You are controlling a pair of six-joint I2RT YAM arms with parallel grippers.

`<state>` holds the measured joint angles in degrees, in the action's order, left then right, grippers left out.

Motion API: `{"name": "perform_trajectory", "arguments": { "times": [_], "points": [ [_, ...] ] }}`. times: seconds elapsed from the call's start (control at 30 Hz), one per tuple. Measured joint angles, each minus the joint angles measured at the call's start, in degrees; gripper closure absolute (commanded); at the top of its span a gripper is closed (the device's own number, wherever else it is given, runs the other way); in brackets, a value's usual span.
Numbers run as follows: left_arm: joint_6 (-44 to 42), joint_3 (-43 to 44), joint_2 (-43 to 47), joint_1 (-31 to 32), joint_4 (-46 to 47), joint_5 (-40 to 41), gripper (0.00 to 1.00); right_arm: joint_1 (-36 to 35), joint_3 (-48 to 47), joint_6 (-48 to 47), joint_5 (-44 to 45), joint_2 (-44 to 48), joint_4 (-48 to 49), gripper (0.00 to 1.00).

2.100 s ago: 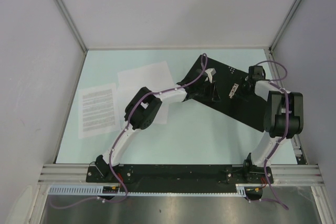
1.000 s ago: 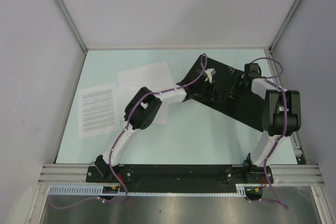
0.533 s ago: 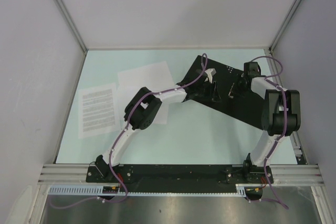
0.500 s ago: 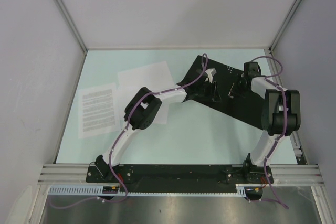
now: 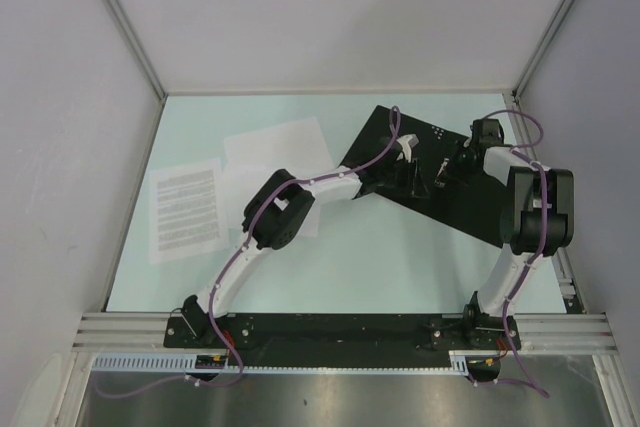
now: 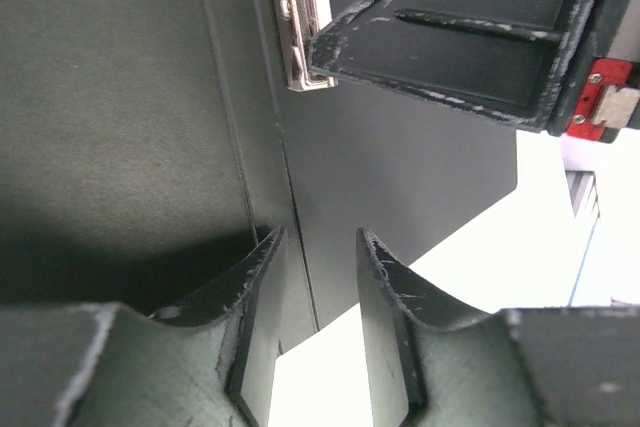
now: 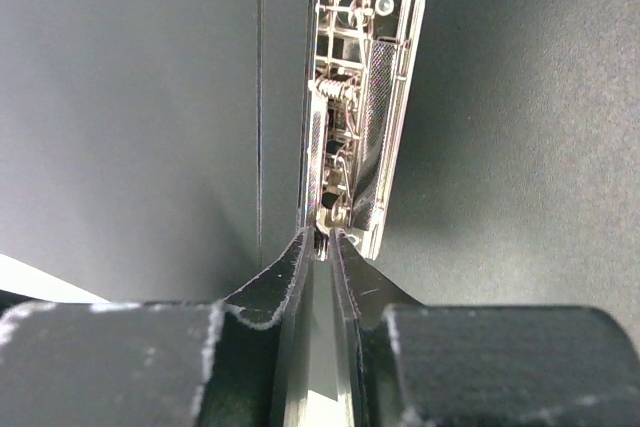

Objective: Put the files into the folder

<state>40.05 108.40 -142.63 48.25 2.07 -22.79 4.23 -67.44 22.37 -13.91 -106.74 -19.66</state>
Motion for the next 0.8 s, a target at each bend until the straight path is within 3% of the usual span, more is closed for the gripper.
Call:
{"name": "perform_trajectory", "arguments": {
  "times": [0.17,0.5,0.6,0.7,0.8],
  "points": [
    [1.14,-0.81,-0.02,-0.04,0.96,0.07,0.63,1.49,0.00,1.29,-3.61,-0.90,0.83,0.88],
    [1.57,-1.49,-0.02,-0.09,2.08,0.09,0.63,2.38,0.00,2.43,-6.27,-1.70,1.40,0.82],
    [1.57,-1.70,0.00,-0.11,2.51,0.07,0.63,2.38,0.00,2.51,-6.56,-1.81,1.55,0.85],
    [1.57,-1.81,0.00,-0.11,2.78,0.04,0.63,2.40,0.00,2.67,-6.58,-1.84,1.55,0.99],
    [1.55,-1.92,0.00,-0.11,2.91,0.07,0.63,2.56,0.00,2.64,-6.80,-1.84,1.46,1.00]
  ]
}}
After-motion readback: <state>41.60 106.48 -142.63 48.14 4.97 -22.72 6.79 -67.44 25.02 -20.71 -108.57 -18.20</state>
